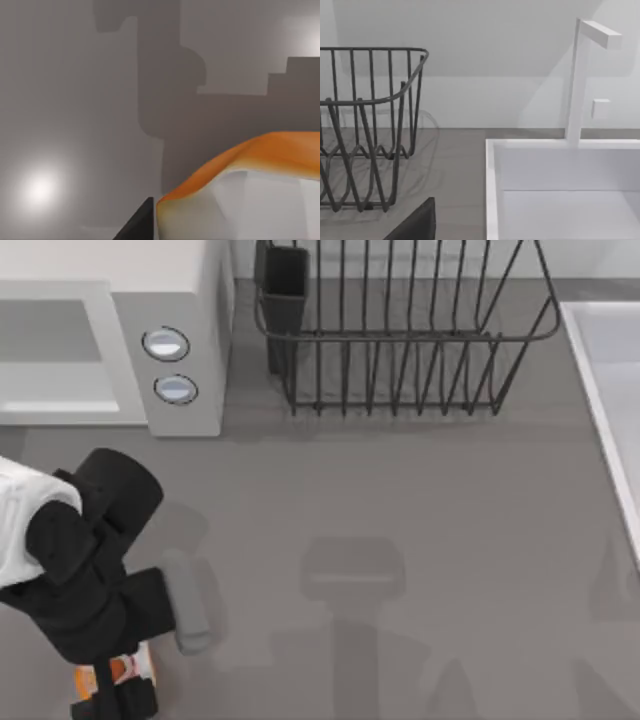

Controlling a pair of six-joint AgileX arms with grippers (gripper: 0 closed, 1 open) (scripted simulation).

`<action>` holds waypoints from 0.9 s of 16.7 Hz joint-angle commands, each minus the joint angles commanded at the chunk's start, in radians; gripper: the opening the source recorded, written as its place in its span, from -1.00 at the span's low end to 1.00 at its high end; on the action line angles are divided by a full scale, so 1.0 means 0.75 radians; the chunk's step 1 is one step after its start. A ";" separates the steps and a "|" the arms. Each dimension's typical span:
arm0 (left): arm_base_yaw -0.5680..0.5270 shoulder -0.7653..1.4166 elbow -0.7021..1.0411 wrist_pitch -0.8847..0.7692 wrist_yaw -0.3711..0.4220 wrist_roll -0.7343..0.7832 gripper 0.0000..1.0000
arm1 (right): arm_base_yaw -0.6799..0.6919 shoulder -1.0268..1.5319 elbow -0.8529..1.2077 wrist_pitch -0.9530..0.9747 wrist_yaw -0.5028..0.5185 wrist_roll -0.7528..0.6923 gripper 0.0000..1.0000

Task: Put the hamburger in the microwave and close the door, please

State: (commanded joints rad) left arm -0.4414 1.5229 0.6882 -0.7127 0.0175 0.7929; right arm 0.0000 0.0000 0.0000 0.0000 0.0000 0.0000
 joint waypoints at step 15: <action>0.000 -0.212 0.330 -0.555 0.000 -0.012 -1.00 | 0.000 0.000 0.000 0.000 0.000 0.000 1.00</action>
State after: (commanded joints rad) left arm -0.4417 1.3637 0.9356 -1.1291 0.0173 0.7839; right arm 0.0000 0.0000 0.0000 0.0000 0.0000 0.0000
